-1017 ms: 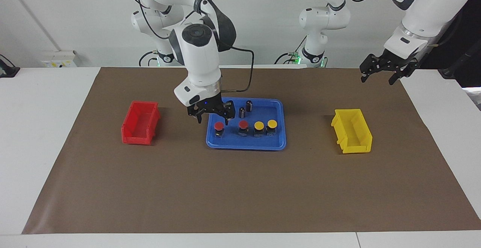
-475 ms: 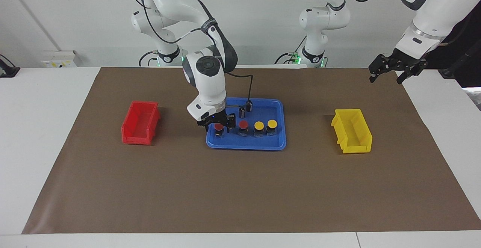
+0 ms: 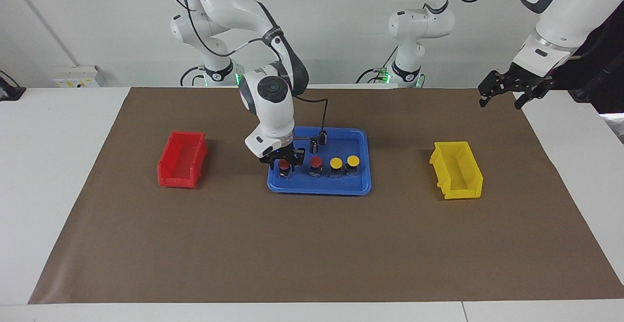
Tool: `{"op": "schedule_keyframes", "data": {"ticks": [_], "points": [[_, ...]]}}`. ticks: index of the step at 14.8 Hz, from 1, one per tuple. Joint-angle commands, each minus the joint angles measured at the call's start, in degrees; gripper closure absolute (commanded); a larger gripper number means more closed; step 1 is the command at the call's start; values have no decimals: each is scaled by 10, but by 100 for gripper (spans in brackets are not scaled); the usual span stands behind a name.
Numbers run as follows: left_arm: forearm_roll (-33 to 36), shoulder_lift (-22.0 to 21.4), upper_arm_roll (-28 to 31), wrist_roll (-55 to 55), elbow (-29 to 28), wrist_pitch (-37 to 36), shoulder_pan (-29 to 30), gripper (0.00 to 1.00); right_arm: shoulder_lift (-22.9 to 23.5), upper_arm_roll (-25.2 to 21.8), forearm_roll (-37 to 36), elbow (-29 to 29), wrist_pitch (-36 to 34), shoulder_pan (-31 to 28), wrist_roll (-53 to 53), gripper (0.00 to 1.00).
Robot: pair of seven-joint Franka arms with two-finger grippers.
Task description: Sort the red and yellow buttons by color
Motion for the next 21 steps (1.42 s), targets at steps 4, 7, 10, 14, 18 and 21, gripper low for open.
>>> {"op": "schedule_keyframes", "data": {"ticks": [4, 7, 10, 14, 18, 21], "points": [[1, -10, -1, 6, -7, 3, 4, 0, -9, -1, 3, -15, 12, 7, -4, 77], [1, -10, -1, 3, -8, 3, 4, 0, -14, -4, 3, 17, -21, -5, -17, 83], [0, -16, -9, -53, -35, 46, -16, 0, -79, -7, 3, 57, -136, -85, -111, 83], [0, -9, -10, -243, -100, 147, -158, 0, -187, -7, 4, -12, -215, -221, -300, 83], [0, 55, -9, -415, -135, 235, -280, 0, -245, -7, 6, -140, -132, -288, -394, 83], [-1, 103, -11, -457, -139, 286, -298, 11, -271, -7, 6, -234, -18, -313, -461, 83]]}}
